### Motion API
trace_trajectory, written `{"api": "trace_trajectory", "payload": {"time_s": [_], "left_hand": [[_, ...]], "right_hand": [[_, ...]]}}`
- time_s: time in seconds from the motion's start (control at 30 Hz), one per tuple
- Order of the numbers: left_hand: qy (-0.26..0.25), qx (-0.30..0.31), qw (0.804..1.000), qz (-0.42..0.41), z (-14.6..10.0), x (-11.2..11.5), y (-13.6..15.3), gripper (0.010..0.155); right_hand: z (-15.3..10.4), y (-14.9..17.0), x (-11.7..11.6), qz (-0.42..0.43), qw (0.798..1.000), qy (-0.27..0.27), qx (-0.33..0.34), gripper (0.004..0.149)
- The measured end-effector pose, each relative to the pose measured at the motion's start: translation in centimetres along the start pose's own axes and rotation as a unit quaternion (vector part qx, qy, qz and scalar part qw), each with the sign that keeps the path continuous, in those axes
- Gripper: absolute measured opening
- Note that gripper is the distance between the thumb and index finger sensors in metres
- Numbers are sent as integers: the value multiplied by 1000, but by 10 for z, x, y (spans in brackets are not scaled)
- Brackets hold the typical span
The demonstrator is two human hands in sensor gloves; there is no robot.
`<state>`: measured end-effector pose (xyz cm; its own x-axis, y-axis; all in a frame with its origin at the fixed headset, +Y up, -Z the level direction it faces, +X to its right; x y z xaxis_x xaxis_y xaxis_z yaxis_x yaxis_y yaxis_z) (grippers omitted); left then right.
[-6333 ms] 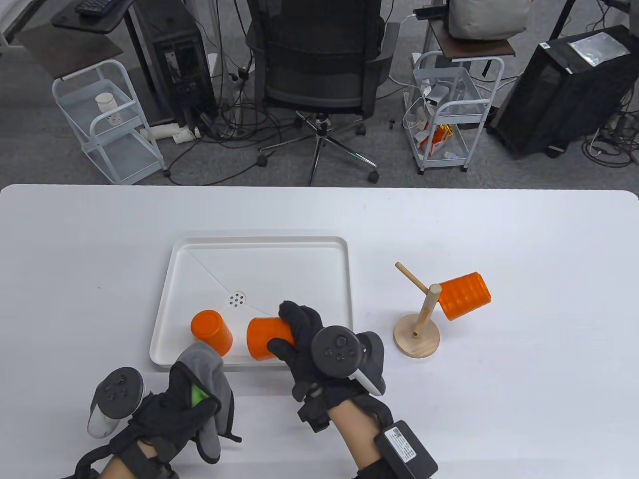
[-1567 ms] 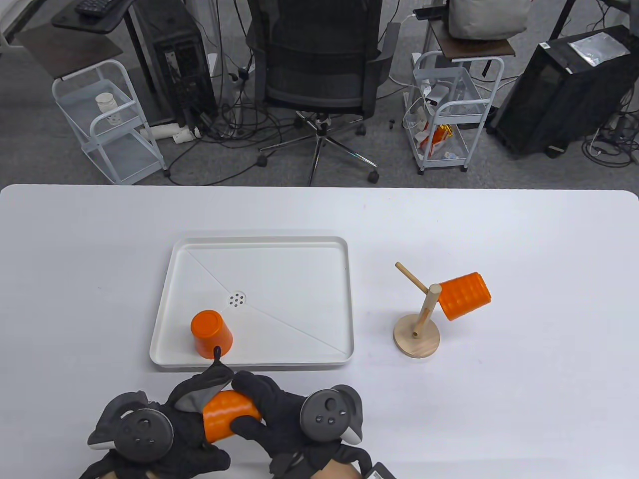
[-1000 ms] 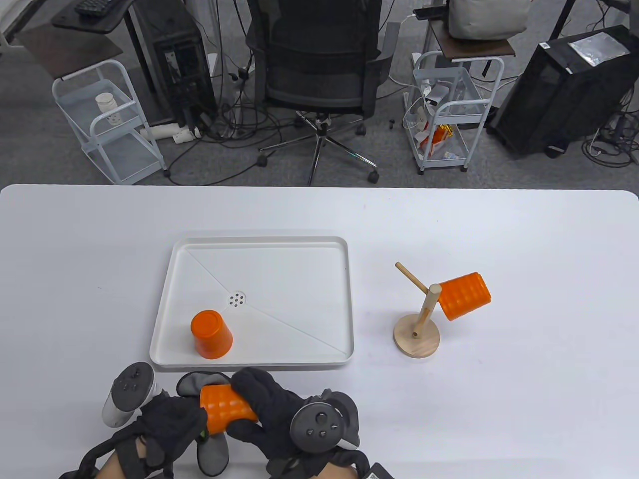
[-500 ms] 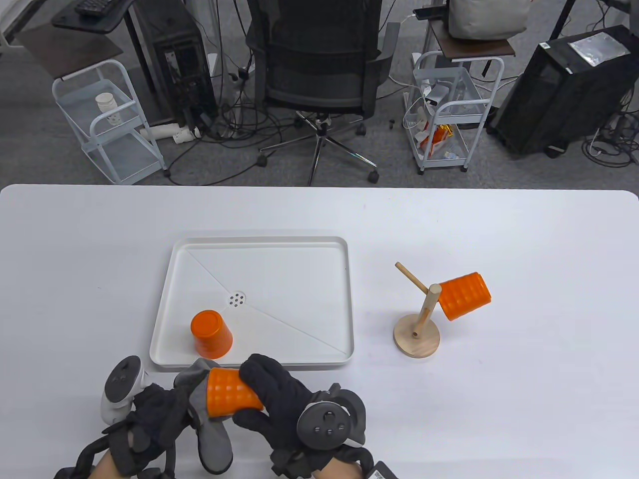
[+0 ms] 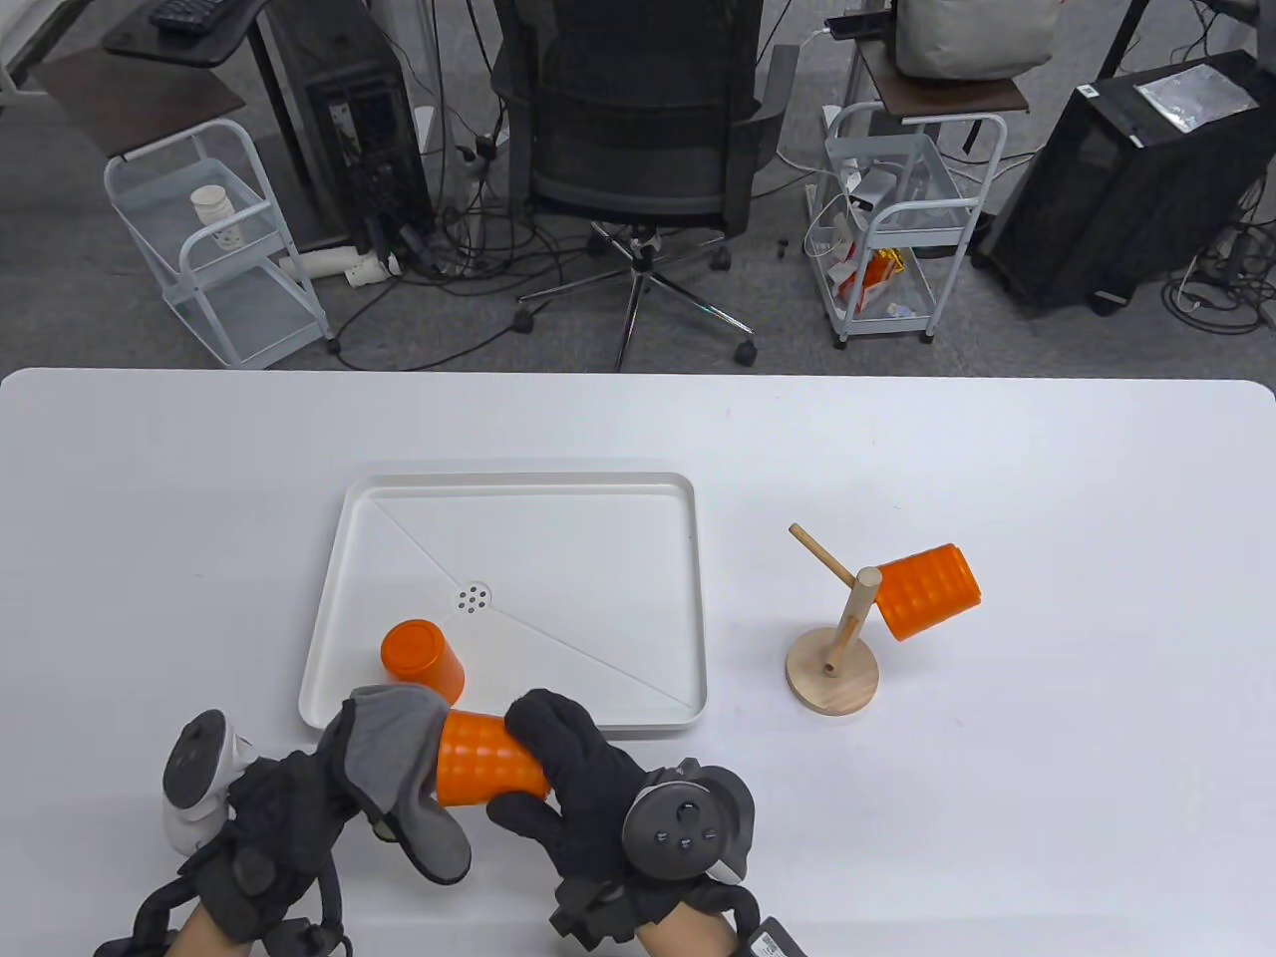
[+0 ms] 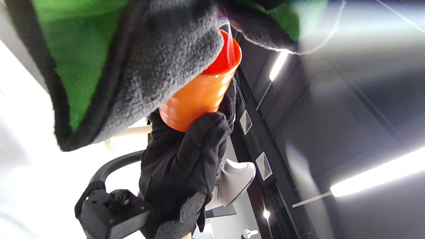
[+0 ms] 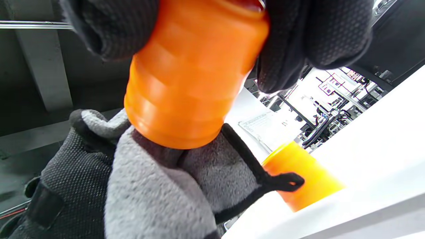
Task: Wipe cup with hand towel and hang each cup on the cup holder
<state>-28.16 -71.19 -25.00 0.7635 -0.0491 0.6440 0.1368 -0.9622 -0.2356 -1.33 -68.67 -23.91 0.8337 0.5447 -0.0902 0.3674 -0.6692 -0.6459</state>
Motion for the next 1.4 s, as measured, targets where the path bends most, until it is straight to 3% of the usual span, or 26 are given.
{"api": "trace_trajectory", "payload": {"time_s": [0.27,0.67,0.97,1.2,1.4], "left_hand": [[21,-1,999,27,2,6,-1,92],[82,-17,986,147,5,26,-5,88],[69,-53,977,193,8,31,-3,68],[77,-64,970,222,10,38,-2,73],[82,-63,952,287,11,45,-7,78]], "right_hand": [[0,-3,-3,3,1000,-9,4,75],[0,-5,-7,13,1000,-24,4,75],[-1,-7,-13,13,999,-43,4,75],[-1,-3,-16,46,998,-48,-23,75],[-1,4,-15,93,993,-49,-60,75]]}}
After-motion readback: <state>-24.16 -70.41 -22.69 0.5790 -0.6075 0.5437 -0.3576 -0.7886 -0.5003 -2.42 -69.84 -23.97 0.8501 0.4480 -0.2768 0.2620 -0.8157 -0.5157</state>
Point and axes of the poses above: the tracker on the back of each hand, its own y axis roughly to the little-finger side, its own z axis roughly from the wrist to the fingertips, x = y × z, the point moved 2 cm from there along z, roughly from the wrist to the fingertips, and after that the axes turned 1 degree about y, right-handed, at the moved point
